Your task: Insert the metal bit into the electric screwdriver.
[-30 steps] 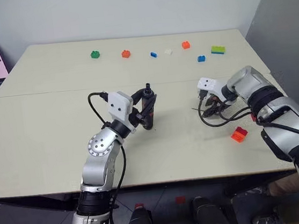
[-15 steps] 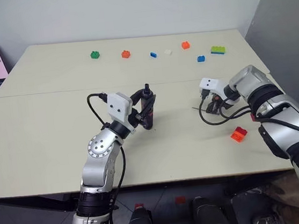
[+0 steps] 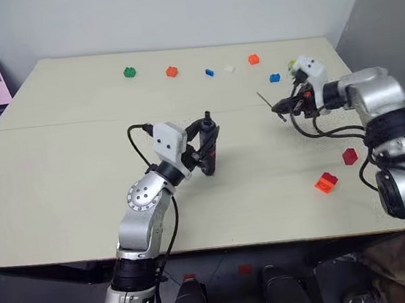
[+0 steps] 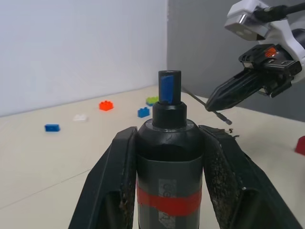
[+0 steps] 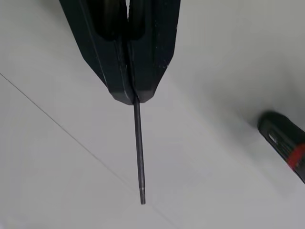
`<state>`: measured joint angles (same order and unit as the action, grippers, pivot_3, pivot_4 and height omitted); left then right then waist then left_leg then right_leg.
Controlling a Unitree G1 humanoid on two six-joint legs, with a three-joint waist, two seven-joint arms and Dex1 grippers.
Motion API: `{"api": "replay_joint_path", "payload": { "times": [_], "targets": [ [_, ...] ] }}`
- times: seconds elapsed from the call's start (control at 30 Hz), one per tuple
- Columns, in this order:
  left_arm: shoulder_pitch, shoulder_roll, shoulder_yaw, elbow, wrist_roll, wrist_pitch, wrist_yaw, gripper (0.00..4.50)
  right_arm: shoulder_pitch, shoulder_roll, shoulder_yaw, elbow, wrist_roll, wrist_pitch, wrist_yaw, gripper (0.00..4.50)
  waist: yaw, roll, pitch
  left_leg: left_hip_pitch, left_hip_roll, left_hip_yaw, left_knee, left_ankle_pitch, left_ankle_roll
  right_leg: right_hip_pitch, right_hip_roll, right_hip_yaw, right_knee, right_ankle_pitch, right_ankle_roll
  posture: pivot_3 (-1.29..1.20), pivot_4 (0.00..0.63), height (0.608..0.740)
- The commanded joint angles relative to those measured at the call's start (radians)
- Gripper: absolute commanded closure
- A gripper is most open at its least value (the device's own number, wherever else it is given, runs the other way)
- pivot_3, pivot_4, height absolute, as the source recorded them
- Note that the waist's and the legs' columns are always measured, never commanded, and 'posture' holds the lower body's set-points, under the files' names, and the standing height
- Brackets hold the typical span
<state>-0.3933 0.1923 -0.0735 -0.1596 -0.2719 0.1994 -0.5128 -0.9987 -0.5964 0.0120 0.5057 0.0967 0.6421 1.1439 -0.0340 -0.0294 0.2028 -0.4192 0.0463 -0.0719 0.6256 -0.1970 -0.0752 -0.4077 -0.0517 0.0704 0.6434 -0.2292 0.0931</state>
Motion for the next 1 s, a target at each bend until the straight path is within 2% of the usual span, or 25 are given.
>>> {"api": "replay_joint_path", "payload": {
  "times": [0.03, 0.17, 0.4, 0.73, 1.0],
  "targets": [
    [-0.036, -0.011, -0.013, -0.097, -0.034, 0.012, -0.011, 2.88, 0.101, 0.001, -0.16, -0.316, 0.143, 0.101, -0.084, 4.5, 0.002, 0.0, 0.0, 0.0, 0.0, 0.0, 0.0, 0.0, 0.0, 0.0, 0.0, 0.0, 0.0, 0.0, 0.0, 0.0, 0.15, 0.74],
    [-0.036, -0.02, -0.036, -0.083, -0.025, 0.005, -0.019, 2.88, 0.211, 0.123, -0.329, -0.539, 0.328, 0.137, -0.209, 4.5, -0.005, 0.001, 0.0, 0.001, 0.0, 0.0, 0.0, 0.0, 0.0, -0.001, 0.0, 0.0, 0.001, 0.0, 0.001, 0.0, 0.15, 0.74],
    [-0.014, -0.033, -0.072, 0.019, 0.035, -0.103, -0.028, 2.88, 0.268, 0.279, -0.374, -0.717, 0.481, 0.159, -0.406, 4.5, -0.008, 0.001, 0.0, 0.001, 0.0, 0.0, 0.002, 0.0, 0.0, 0.001, 0.0, 0.001, 0.001, -0.001, -0.005, 0.0, 0.15, 0.74],
    [-0.002, -0.063, -0.061, 0.087, 0.066, -0.156, 0.021, 2.88, 0.311, 0.376, -0.284, -0.804, 0.528, 0.067, -0.531, 4.5, -0.005, 0.001, 0.0, 0.001, 0.0, 0.0, 0.001, 0.0, 0.0, 0.0, 0.0, 0.0, 0.001, -0.001, -0.004, 0.0, 0.15, 0.74],
    [0.008, -0.053, -0.053, 0.082, 0.051, -0.149, 0.008, 2.88, 0.384, 0.398, -0.151, -0.82, 0.446, -0.117, -0.535, 4.5, -0.006, 0.001, 0.0, 0.002, 0.0, 0.0, 0.001, 0.0, 0.0, 0.0, 0.0, 0.001, 0.0, -0.002, -0.005, 0.0, 0.15, 0.74]
  ]
}}
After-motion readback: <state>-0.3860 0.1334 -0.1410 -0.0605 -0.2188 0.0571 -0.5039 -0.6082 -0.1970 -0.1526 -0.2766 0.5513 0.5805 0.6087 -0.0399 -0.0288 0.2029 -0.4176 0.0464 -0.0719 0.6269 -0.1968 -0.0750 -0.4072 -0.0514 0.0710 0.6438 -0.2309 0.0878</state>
